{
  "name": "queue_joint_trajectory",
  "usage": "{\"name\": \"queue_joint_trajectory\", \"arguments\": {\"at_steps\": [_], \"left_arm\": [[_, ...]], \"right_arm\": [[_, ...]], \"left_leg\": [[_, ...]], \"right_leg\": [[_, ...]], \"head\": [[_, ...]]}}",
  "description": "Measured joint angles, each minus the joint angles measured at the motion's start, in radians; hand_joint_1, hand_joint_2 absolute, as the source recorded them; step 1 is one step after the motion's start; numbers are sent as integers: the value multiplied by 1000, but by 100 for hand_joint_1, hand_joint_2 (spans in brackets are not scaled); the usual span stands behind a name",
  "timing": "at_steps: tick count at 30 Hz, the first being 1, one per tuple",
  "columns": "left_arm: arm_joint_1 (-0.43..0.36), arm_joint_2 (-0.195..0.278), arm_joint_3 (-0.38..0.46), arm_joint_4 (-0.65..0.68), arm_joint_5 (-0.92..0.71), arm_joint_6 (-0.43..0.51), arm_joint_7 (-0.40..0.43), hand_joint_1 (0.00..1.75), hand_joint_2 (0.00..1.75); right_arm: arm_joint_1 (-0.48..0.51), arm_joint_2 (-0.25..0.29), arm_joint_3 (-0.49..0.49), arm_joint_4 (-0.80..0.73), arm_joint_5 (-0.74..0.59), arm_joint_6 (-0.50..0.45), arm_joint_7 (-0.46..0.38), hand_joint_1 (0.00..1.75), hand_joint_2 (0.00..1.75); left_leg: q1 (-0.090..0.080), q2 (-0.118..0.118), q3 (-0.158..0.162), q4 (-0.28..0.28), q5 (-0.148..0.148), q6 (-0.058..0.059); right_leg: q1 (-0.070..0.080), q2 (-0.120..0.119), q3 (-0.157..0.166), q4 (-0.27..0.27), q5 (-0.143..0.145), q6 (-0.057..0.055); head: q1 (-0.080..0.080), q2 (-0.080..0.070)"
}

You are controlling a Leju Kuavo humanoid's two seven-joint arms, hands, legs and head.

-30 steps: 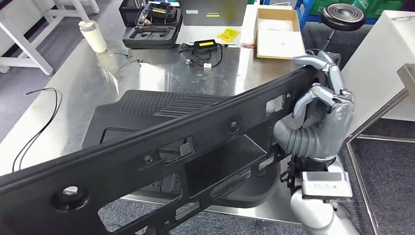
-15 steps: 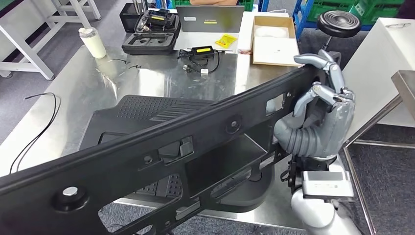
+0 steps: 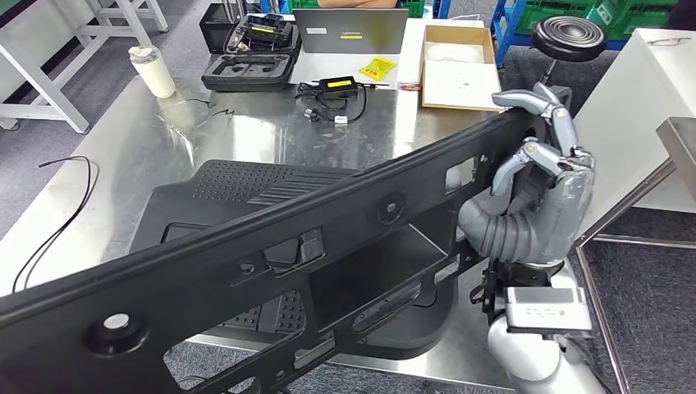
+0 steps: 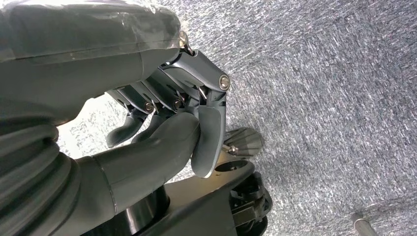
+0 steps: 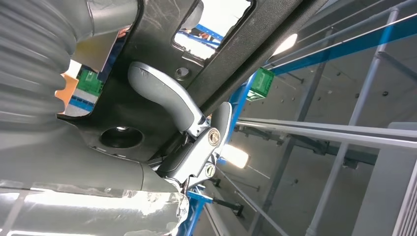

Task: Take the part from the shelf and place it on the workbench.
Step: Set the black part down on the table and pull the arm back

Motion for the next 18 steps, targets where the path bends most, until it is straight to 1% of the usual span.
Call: {"name": "queue_joint_trajectory", "arguments": {"at_steps": [13, 15, 18], "left_arm": [[0, 0, 0, 0, 7, 0, 0, 175, 175], [0, 0, 0, 0, 9, 0, 0, 175, 175], [0, 0, 0, 0, 12, -2, 0, 175, 175]], "right_arm": [[-1, 0, 2, 0, 0, 9, 17, 175, 175], [-6, 0, 4, 2, -1, 35, 43, 175, 175], [-29, 4, 13, 18, 4, 116, 120, 175, 175]], "left_leg": [[0, 0, 0, 0, -2, 0], [0, 0, 0, 0, -2, 0], [0, 0, 0, 0, -2, 1]], "right_leg": [[0, 0, 2, -4, -1, 1], [0, 0, 3, -4, -1, 1], [0, 0, 3, -4, -1, 1]], "head": [[0, 0], [0, 0], [0, 0]]}}
